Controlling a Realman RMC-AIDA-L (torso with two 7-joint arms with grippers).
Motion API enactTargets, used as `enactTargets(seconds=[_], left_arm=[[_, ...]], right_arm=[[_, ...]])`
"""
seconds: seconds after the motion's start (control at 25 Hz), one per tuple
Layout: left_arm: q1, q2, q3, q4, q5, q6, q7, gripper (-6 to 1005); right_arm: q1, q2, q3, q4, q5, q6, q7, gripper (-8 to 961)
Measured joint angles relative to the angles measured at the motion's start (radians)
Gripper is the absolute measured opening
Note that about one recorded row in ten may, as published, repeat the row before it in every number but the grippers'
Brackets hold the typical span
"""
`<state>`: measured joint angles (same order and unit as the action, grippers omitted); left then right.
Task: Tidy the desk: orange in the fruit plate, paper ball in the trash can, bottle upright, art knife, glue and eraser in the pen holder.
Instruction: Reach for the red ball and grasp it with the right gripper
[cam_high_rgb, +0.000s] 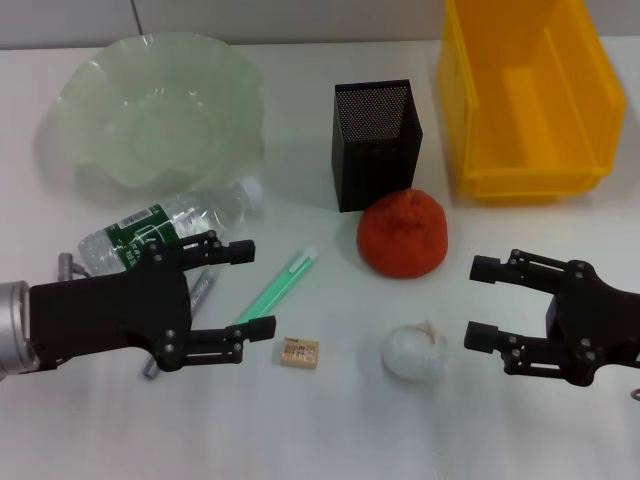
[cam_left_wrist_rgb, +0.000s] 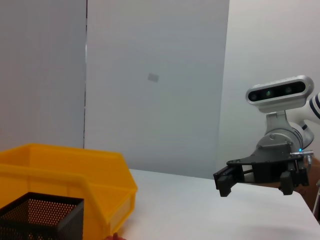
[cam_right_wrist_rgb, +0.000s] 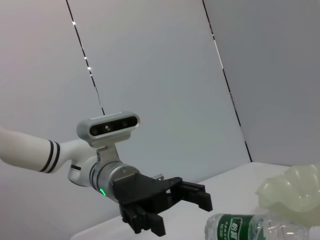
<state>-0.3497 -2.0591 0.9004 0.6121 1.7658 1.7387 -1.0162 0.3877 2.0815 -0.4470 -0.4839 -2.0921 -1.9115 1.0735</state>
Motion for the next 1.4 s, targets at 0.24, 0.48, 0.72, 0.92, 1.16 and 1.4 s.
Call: enactTargets(seconds=[0.24, 0.48, 0.72, 0.92, 1.16, 1.4], left_arm=[[-0.005, -0.002, 0.0, 0.0, 0.0, -0.005, 0.001, 811], [-0.006, -0.003, 0.0, 0.0, -0.001, -0.006, -0.005, 809], [-0.056, -0.01, 0.006, -0.017, -0.006, -0.018, -0.006, 807], [-0.138, -0.016, 0.01, -0.08, -0.006, -0.068, -0.009, 805], [-0.263, -0.02, 0.046, -0.198, -0.009, -0.2, -0.008, 803], [-0.386, -0.021, 0.073, -0.311, -0.012, -0.322, 0.001, 801]], right_arm=[[-0.002, 0.0, 0.001, -0.002, 0.0, -0.007, -0.001, 790], [-0.002, 0.0, 0.001, -0.002, 0.0, -0.003, -0.008, 791], [-0.05, 0.0, 0.007, 0.005, 0.053, -0.002, -0.071, 791], [-0.1, -0.002, 0.012, -0.001, 0.087, 0.0, -0.08, 791], [-0.14, -0.004, 0.022, -0.007, 0.088, 0.002, -0.08, 790], [-0.175, -0.006, 0.054, -0.02, 0.084, 0.003, -0.08, 791]])
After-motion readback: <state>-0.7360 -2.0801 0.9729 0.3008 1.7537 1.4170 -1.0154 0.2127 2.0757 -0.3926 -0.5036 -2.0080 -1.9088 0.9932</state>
